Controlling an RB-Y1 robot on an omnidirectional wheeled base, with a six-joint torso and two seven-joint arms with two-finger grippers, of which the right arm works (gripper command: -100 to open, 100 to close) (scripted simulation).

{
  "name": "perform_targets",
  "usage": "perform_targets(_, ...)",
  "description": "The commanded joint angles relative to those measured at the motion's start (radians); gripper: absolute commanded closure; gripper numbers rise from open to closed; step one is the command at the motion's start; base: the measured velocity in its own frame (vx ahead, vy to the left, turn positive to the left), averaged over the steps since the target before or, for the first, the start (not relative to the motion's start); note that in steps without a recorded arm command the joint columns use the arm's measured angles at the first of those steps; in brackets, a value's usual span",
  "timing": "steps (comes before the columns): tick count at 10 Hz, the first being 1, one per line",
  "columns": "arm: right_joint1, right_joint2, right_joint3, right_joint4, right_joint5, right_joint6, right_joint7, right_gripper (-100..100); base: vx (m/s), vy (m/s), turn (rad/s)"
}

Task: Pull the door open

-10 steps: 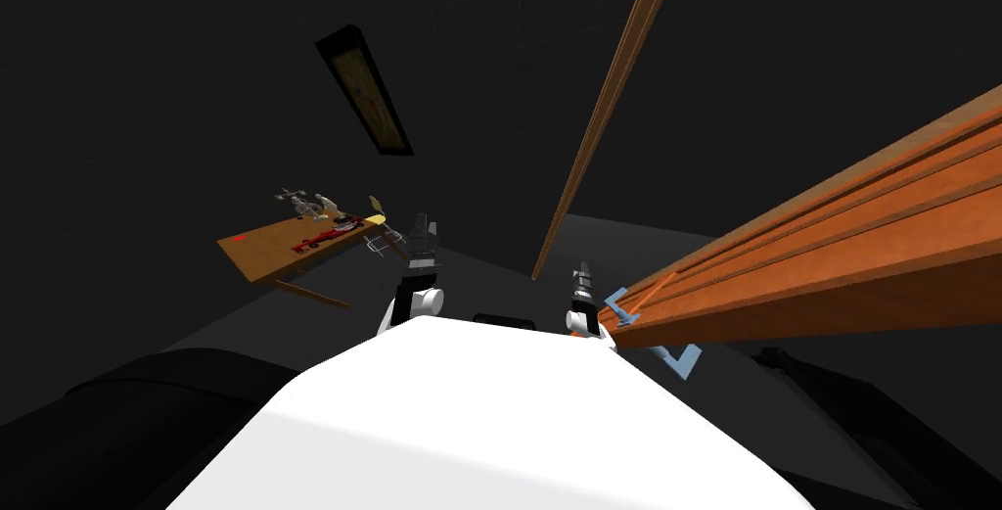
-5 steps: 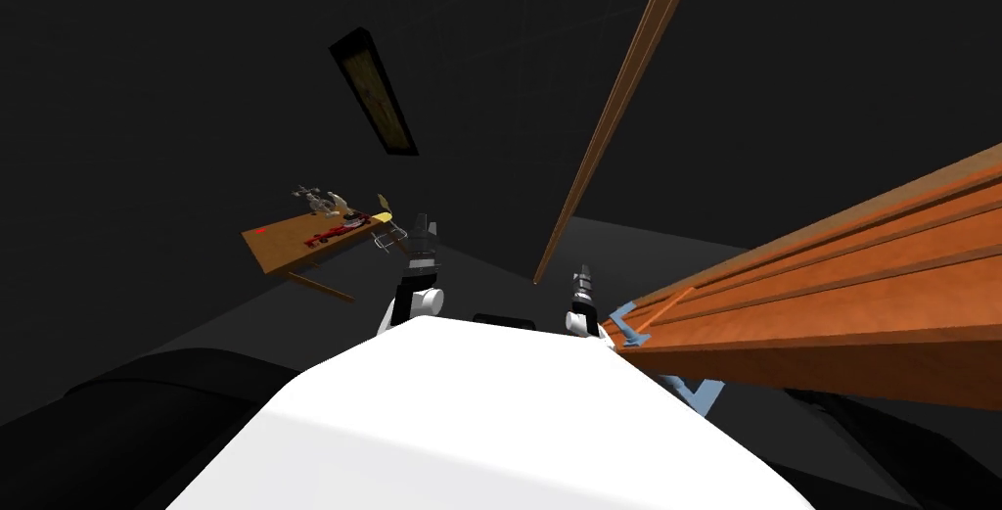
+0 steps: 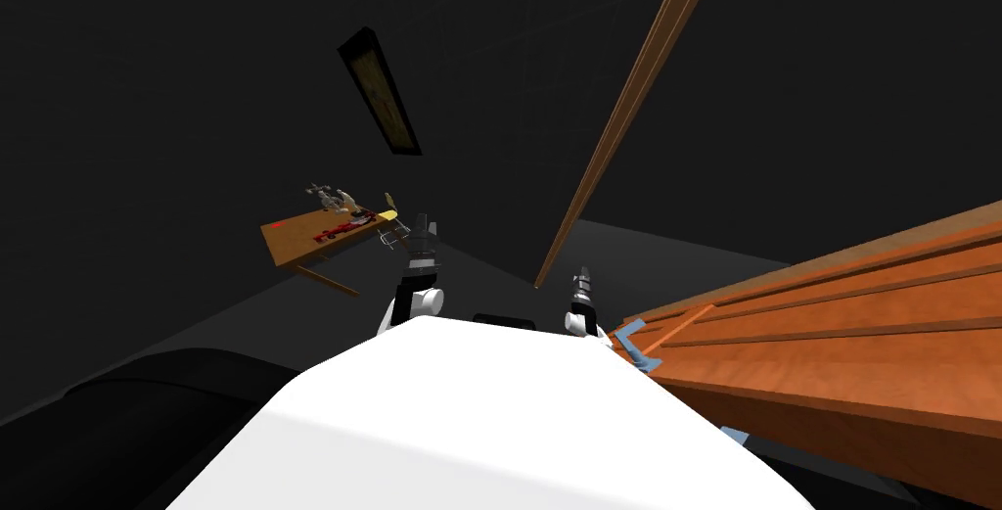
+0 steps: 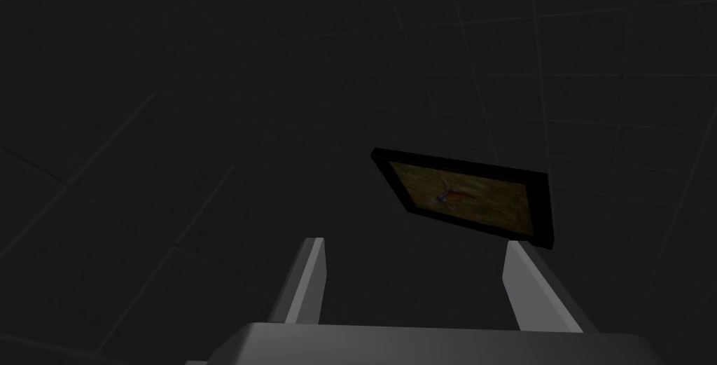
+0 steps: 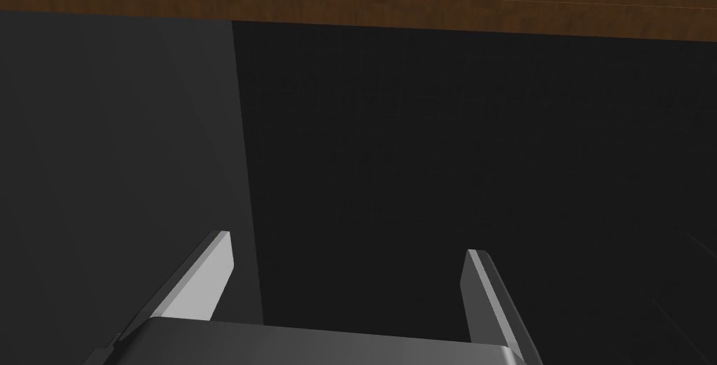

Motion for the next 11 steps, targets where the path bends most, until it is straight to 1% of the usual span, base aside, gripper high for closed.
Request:
perform_targets(1,-0.009,-0.003,-0.002,0.029,-0.003,-0.011,-0.003,-100,0.042,-0.041,0.044)
perform_targets(2,-0.018,-0.004,-0.005,0.052,-0.007,-0.016,-0.004,-100,0.052,-0.047,0.103)
perform_targets(3,-0.018,-0.005,-0.004,0.048,-0.005,-0.016,-0.004,-100,0.026,-0.026,0.027)
perform_targets(4,-0.025,-0.004,0.0,0.058,0.005,-0.021,-0.011,-100,-0.112,-0.027,-0.1)
perform_targets(6,-0.032,-0.002,0.005,0.067,0.017,-0.024,-0.017,-100,-0.214,-0.08,-0.088)
perform_targets(11,-0.061,0.005,0.024,0.101,0.068,-0.038,-0.045,-100,-0.223,-0.082,-0.117)
